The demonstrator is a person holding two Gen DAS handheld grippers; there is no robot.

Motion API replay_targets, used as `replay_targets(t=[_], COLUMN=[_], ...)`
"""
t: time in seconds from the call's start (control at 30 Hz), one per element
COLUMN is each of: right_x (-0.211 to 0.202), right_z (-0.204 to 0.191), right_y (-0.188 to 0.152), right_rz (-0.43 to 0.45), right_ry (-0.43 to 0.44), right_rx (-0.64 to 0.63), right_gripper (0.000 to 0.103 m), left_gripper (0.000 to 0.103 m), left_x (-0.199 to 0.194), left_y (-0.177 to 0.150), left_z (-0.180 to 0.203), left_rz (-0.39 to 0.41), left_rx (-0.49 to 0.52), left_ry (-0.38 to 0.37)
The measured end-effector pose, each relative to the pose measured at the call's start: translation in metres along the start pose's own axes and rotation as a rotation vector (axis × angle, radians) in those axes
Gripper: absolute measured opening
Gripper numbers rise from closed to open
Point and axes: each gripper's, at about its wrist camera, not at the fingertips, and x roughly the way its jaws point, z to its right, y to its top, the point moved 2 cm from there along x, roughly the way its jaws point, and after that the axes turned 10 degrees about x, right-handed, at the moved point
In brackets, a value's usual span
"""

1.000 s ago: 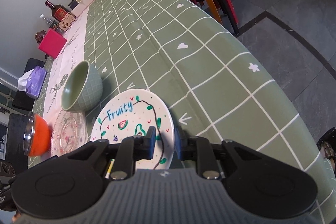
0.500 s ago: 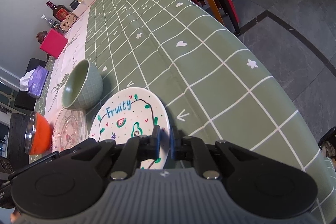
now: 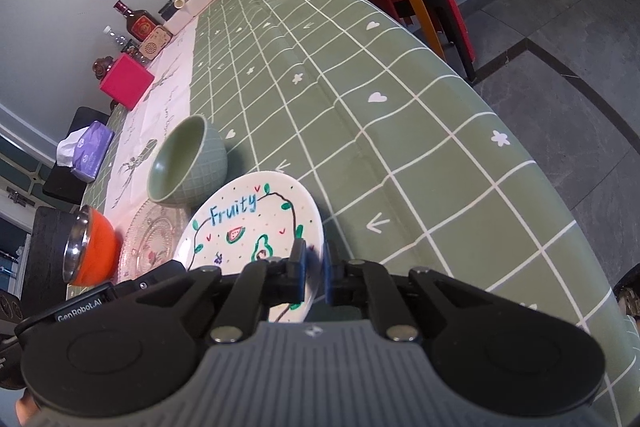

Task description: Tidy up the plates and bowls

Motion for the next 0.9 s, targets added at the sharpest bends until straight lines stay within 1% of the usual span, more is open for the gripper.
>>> replay_targets(t=[0.23, 0.3, 0.43, 0.67, 0.9], right_x=[-0.024, -0.031, -0.039, -0.058, -0.066], right_z=[-0.015, -0.019, -0.021, -0.017, 0.001], right_y=[-0.017, -0.023, -0.035, -0.062, -0.086], right_rz=[0.02, 0.028, 0.022, 0.03, -0.006], right_ry=[0.047, 0.063, 0.086, 0.115, 0.124], right_rx=[-0.076, -0.096, -0.117, -0.144, -0.125], right_gripper=[0.006, 0.006, 0.006, 0.006, 0.006], left_gripper=[0.014, 0.014, 0.014, 0.014, 0.014], left_x=[-0.031, -0.041, -0.06, -0.079, -0.093], left_y=[-0.007, -0.01, -0.02, -0.045, -0.079], left_z=[0.0, -0.002, -0.003, -0.001, 0.001], left_rz=[0.034, 0.044, 0.059, 0.058, 0.045], left_rx=[-0.014, -0.031, -0.049, -0.07, -0.102], left_ry=[0.008, 0.003, -0.001, -0.007, -0.029])
